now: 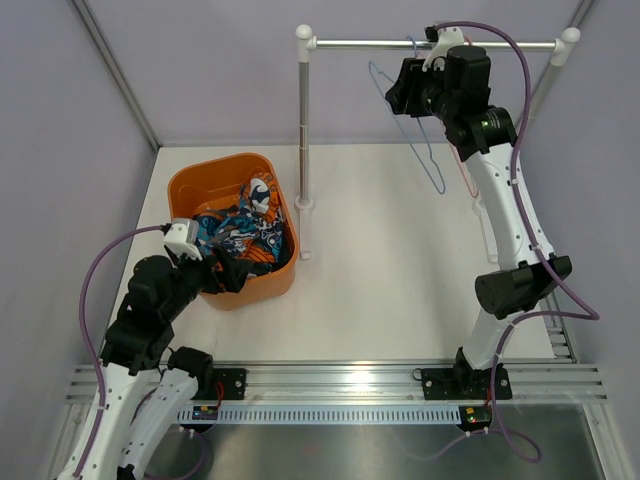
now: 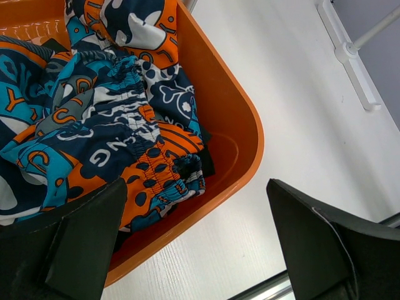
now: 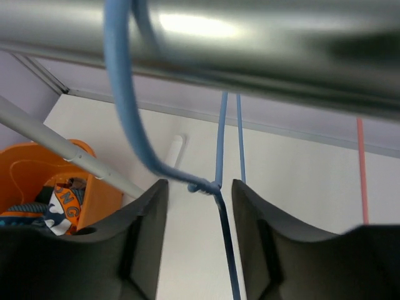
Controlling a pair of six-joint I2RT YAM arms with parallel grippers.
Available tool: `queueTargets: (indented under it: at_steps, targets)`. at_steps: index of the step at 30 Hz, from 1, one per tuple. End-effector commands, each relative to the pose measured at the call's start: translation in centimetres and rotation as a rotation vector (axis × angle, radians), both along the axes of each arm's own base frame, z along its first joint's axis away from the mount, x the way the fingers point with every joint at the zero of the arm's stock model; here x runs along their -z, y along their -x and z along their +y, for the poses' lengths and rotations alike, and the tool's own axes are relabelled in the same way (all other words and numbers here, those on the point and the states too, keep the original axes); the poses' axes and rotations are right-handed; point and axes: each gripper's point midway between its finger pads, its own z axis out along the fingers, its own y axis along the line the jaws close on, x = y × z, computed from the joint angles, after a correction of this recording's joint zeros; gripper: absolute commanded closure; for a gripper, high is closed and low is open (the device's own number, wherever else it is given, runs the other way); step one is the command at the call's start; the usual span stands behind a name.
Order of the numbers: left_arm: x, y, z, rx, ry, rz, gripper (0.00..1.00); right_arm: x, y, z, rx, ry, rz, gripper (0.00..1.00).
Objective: Remove the shorts from the hanger
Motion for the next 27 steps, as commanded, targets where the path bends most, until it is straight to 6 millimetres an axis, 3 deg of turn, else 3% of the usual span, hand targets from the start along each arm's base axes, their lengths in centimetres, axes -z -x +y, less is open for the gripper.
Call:
queueTargets:
  at_steps: [1,6,7,9,10,11,15,16,17,18,19,20,22,27]
  targets:
    - [-0.9,-0.2,-0.2,0.013,0.007,-0.048,0.01,-4.2,2.7,-1.5,0.026,-0.023,-0.083,0.40]
    - [-0.9,-0.2,-0.2,0.008,0.006,-0.047,0.01,-4.9,4.9,-2.2,0.038,-0.029,-0.080,0.21]
    - [-0.9,-0.3,-0.1,0.005,0.005,-0.049,0.01,-5.8,5.9,-2.6,0.046,-0.035,-0.099,0.14]
    - [-0.9,-0.3,-0.1,0.002,0.003,-0.048,0.01,-5.3,6.6,-3.4,0.080,-0.036,-0.088,0.01]
    - [-0.9,-0.3,0.0,0.001,0.004,-0.049,0.01,-6.4,8.1,-4.0,0.094,-0.049,-0.113,0.01]
    - [-0.9,-0.3,0.0,0.001,0.004,-0.048,0.01,-5.2,8.5,-4.2,0.110,-0.056,-0.081,0.01]
    - [-0.7,-0.4,-0.1,0.000,0.002,-0.038,0.01,-4.5,12.4,-6.2,0.184,-0.118,-0.093,0.01]
    - [-0.6,-0.5,-0.1,0.000,0.000,-0.034,0.01,-5.4,14.9,-6.9,0.186,-0.147,-0.127,0.00]
    - [-0.5,-0.6,-0.1,-0.001,-0.003,-0.030,0.01,-2.5,15.3,-7.1,0.201,-0.152,-0.069,0.01]
    - [-0.4,-0.6,-0.1,-0.001,-0.003,-0.025,0.01,-2.4,16.4,-7.3,0.202,-0.174,-0.083,0.01]
    - [-0.3,-0.6,-0.1,-0.001,-0.004,-0.022,0.01,-3.0,18.8,-7.9,0.198,-0.200,-0.124,0.00]
    - [-0.2,-0.7,-0.1,-0.003,-0.004,-0.019,0.01,-0.1,19.1,-8.0,0.206,-0.198,-0.073,0.01]
    - [-0.1,-0.7,-0.2,0.001,-0.004,-0.013,0.01,1.4,21.3,-8.9,0.225,-0.205,-0.079,0.01]
    - [0.3,-0.9,-0.5,0.010,-0.008,0.009,0.01,4.0,23.8,-10.8,0.291,-0.178,-0.061,0.00]
